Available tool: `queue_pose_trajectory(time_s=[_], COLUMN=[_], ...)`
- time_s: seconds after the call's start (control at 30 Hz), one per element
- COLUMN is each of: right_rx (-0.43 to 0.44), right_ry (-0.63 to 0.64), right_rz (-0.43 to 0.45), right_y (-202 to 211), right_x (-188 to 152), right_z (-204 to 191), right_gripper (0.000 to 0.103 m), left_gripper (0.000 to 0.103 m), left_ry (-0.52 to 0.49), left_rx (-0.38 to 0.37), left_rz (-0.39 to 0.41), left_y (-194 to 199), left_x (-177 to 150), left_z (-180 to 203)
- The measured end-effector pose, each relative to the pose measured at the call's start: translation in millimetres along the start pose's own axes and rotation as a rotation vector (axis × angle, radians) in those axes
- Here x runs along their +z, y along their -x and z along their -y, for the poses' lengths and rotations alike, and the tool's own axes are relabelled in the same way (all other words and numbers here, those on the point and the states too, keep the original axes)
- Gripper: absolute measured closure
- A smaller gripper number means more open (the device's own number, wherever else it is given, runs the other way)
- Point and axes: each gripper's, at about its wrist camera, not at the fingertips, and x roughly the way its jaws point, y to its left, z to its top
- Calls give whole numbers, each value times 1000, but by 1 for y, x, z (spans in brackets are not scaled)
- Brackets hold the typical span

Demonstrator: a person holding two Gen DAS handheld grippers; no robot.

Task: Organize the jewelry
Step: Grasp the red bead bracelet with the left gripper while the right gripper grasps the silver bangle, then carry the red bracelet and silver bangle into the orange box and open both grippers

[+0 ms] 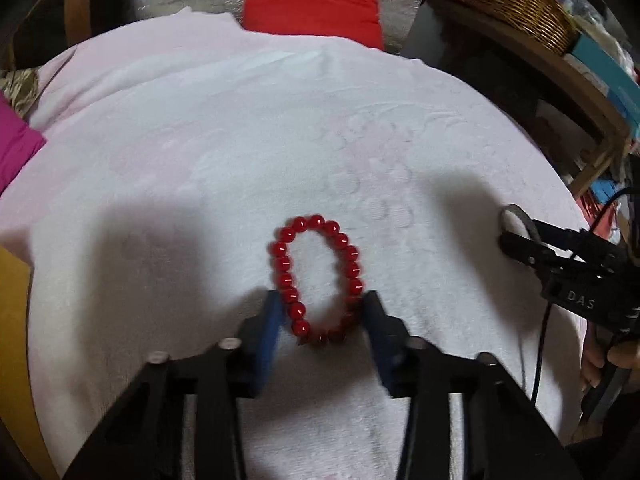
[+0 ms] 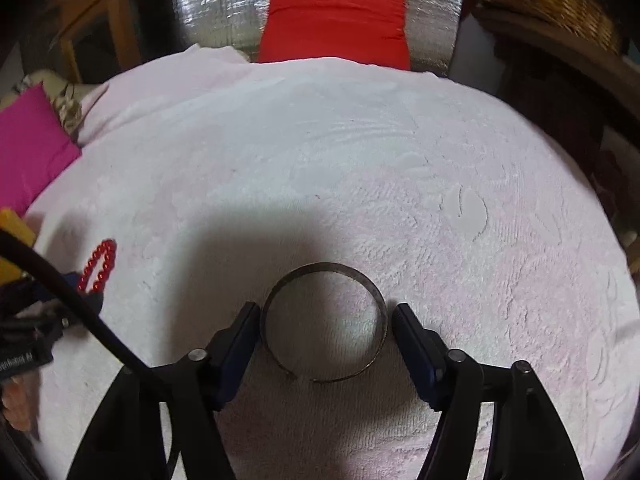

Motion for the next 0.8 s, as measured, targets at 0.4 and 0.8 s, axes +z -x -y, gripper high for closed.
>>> queue_pose_trajectory(time_s=[0.4,0.8], right_rx=[54,122], right_ry=[-34,-37], right_rz=[34,120], right_y=[12,37], right_x=[7,14], right_z=[-2,-37], right_gripper=[38,38], left_gripper=[93,93], left_ry=[0,70], left_rx=[-7,-16], left_rz=[53,149], left_y=[20,67], left_x=[2,2], left_z=[5,-3])
